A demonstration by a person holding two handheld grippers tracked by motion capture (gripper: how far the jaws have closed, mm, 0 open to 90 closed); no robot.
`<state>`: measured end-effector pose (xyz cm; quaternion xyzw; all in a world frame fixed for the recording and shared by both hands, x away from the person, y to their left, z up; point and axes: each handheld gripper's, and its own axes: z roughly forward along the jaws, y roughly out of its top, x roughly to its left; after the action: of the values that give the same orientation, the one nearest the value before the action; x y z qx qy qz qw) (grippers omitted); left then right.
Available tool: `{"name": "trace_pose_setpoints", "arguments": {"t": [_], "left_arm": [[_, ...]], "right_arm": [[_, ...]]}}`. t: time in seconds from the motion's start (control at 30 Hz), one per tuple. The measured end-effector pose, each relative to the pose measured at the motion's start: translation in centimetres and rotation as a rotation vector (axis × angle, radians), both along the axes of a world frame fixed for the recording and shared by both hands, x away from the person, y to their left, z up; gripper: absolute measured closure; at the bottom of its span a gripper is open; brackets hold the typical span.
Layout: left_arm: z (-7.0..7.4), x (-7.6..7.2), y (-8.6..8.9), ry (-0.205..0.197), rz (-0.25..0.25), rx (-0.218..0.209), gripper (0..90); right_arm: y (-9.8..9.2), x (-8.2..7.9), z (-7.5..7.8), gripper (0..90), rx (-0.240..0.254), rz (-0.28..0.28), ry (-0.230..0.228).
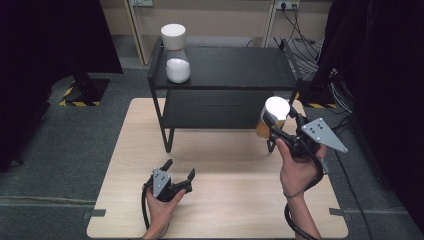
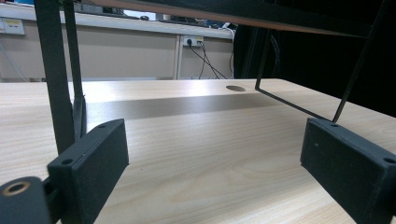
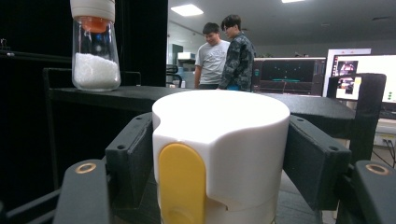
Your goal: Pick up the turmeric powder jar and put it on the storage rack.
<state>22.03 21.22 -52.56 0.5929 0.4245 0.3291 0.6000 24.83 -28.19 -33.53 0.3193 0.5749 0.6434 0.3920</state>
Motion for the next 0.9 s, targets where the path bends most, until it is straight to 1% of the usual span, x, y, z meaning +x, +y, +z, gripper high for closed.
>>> {"name": "trace_pose_setpoints", "arguments": {"t": [0.33, 0.53, 0.9], "left_arm": [[0.0, 0.0, 0.0, 0.0, 0.0, 0.001, 7.0], [0.0, 0.0, 0.0, 0.0, 0.001, 0.0, 7.0], [0.0, 0.0, 0.0, -0.001, 0.001, 0.0, 6.6]], "right_arm": [[0.0, 0.2, 0.9, 31.0, 0.005, -0.002, 0.0], [0.0, 0.4, 1.9, 31.0, 0.004, -0.002, 0.003], [0.2, 0.7, 3.1, 31.0, -0.002, -0.003, -0.003]]}}
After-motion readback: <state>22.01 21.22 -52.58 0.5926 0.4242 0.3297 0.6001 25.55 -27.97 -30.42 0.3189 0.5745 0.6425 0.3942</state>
